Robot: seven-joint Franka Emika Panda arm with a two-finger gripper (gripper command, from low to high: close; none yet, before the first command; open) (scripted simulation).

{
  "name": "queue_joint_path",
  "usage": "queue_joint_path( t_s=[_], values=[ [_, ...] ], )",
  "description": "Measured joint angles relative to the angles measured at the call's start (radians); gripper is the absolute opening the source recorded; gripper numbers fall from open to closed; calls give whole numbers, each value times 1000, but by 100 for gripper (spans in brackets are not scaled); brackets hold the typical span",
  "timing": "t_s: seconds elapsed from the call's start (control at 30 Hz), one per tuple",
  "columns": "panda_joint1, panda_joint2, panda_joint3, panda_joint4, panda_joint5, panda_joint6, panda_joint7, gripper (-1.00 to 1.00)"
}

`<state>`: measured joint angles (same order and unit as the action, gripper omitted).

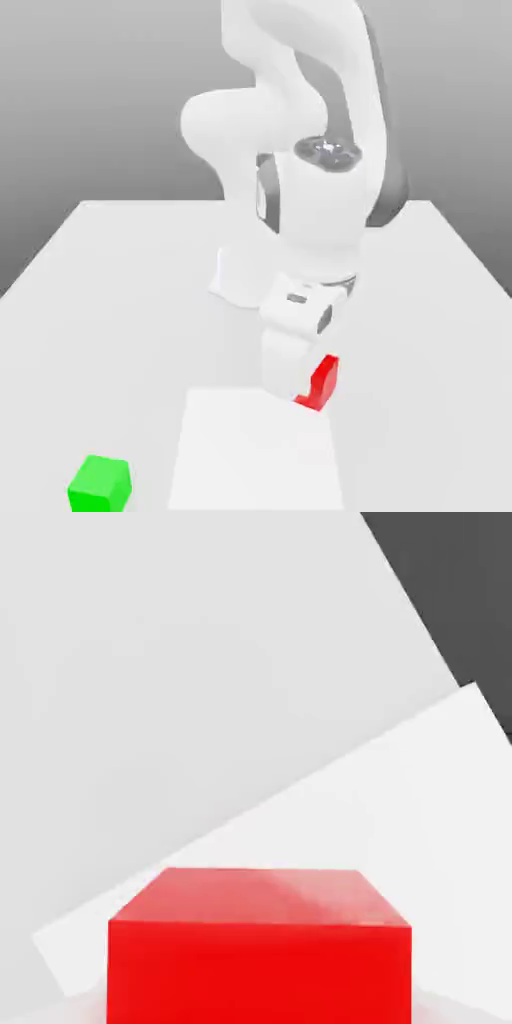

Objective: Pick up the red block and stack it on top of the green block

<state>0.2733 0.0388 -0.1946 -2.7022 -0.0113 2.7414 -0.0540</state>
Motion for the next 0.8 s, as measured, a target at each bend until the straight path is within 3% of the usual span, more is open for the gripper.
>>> queue_joint_path(
  t_s=[0.23,0.5,0.67,0.7,0.8],
  values=[
    [-118,65,-67,149,25,-86,37,-100],
    [-238,155,-147,320,121,-180,29,-100],
    [-299,298,-110,360,226,-87,-34,-100],
    [-308,322,-99,362,241,-67,-45,100],
    [-308,322,-99,362,241,-67,-45,100]
  ],
)
